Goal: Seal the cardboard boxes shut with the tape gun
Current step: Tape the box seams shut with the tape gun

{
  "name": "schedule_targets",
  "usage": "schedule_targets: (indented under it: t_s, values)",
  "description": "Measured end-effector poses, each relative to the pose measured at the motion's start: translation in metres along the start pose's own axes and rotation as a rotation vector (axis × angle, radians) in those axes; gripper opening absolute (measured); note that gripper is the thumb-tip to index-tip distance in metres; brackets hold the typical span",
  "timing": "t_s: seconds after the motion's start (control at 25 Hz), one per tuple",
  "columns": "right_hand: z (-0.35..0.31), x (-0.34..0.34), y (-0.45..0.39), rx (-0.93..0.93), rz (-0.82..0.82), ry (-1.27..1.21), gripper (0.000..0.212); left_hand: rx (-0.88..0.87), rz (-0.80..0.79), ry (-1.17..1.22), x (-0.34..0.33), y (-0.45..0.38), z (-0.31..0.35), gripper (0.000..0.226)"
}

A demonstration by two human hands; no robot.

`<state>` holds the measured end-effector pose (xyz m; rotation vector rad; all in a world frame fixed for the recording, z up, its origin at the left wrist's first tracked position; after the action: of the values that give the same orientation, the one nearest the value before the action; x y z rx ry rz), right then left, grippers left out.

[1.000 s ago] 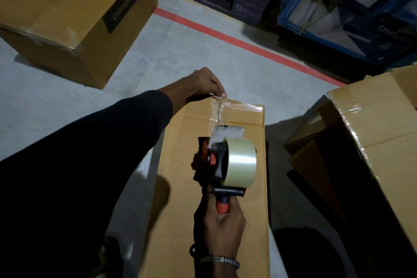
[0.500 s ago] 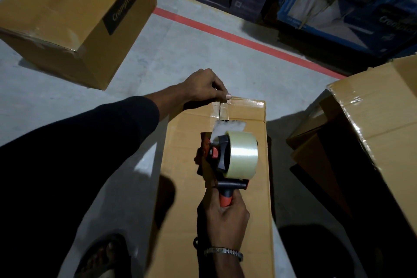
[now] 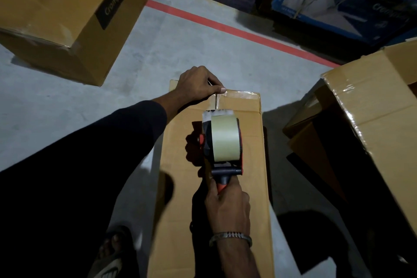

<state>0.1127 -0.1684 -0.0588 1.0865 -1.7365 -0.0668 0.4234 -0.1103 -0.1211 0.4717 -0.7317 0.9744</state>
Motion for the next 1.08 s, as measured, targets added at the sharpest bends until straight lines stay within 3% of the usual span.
schedule_targets:
  t_s: [0.28, 0.88, 1.04, 1.08]
  values:
    - [0.053, 0.009, 0.064, -0.185, -0.098, 0.084, 0.038, 0.038, 0.022, 0.008, 0.002, 0.004, 0.004, 0.033]
    - [0.111, 0.020, 0.139, -0.299, -0.165, 0.200, 0.043, 0.089, 0.034, -0.010, 0.002, 0.013, 0.017, 0.027]
    - [0.126, 0.017, 0.154, -0.321, -0.194, 0.232, 0.050, 0.083, 0.033, -0.004, 0.000, 0.014, 0.015, 0.032]
    - [0.128, 0.020, 0.161, -0.341, -0.240, 0.252, 0.061, 0.084, 0.035, -0.002, 0.001, 0.014, 0.016, 0.033]
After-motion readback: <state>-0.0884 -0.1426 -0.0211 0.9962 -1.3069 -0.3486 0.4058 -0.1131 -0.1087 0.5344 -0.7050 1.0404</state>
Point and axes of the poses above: each hand's wrist, its own y-axis away from the middle knuckle, its own x-axis out of the back of the hand, z = x × y, the point moved 1 cm from there along -y, towards the middle knuckle, and after that the axes turned 4 degrees about -x, right-handed, at the moved point
